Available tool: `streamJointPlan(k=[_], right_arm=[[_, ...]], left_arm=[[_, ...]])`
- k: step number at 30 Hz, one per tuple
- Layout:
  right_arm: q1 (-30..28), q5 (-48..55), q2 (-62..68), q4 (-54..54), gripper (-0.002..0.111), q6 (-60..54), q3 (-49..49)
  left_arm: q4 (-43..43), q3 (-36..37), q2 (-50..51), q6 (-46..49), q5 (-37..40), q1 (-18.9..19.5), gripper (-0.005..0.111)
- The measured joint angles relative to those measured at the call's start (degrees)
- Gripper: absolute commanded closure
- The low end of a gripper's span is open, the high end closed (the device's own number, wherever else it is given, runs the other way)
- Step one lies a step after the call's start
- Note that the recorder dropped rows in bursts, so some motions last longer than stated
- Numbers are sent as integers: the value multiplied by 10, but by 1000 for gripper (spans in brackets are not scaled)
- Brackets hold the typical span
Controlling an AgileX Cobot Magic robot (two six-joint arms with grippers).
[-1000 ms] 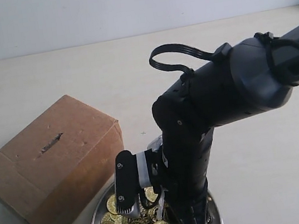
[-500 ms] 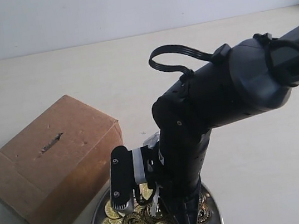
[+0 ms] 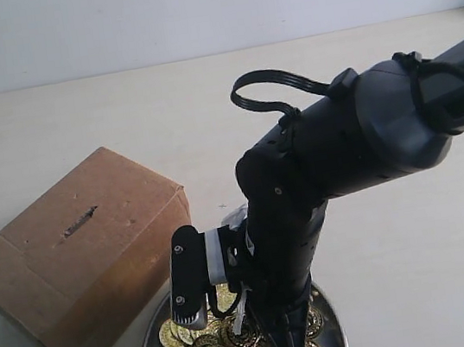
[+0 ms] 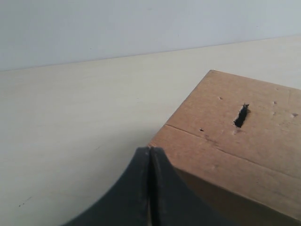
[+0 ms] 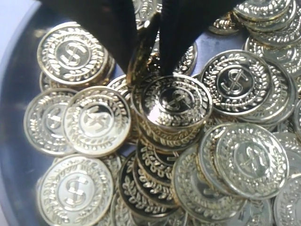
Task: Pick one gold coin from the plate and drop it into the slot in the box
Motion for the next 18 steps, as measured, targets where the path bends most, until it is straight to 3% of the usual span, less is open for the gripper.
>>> streamJointPlan(k=[18], right_arm=[[0, 14, -16, 0, 94, 1, 0]], left_arm=[[0, 0, 0, 0, 0, 0, 107]])
